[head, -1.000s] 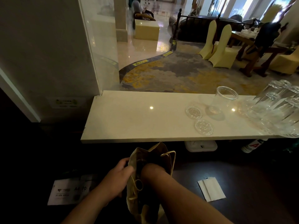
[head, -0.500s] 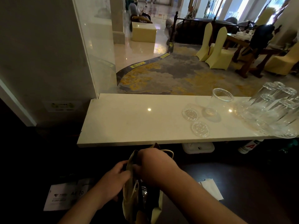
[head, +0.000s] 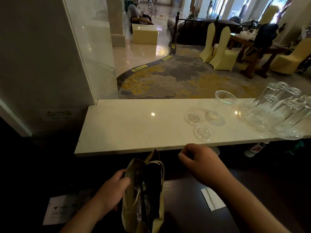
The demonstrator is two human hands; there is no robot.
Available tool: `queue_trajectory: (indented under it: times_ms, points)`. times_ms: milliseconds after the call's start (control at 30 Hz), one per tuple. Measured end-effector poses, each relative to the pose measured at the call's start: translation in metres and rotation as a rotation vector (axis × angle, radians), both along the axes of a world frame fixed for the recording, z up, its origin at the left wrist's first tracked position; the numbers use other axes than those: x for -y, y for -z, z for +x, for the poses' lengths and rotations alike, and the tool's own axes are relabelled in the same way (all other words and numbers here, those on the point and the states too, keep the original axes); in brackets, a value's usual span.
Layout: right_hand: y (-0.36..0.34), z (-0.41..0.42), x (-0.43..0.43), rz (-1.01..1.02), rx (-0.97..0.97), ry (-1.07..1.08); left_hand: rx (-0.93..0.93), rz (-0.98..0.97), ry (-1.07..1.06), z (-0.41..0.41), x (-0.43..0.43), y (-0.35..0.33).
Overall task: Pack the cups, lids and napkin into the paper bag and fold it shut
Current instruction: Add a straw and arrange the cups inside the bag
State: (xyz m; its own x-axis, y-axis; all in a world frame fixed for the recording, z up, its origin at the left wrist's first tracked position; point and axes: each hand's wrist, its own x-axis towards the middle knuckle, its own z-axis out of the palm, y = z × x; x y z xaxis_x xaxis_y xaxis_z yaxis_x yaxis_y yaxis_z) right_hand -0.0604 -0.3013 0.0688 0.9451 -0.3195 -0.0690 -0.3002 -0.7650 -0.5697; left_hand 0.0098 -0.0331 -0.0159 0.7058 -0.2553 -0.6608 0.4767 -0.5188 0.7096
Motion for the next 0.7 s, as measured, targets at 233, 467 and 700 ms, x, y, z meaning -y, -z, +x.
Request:
queue_trajectory:
  times_ms: [233,467,700]
  points:
    - [0.094,-0.016,0.048,-0.108,-0.241,0.106,0.040,-0.009,-0.006,-0.004,0.001,0.004]
    - [0.177,-0.049,0.078,-0.133,-0.444,0.162,0.040,-0.026,-0.010,-0.004,-0.003,0.014]
    - [0.221,-0.071,0.085,-0.116,-0.612,0.144,0.081,-0.023,-0.007,-0.005,0.002,0.011]
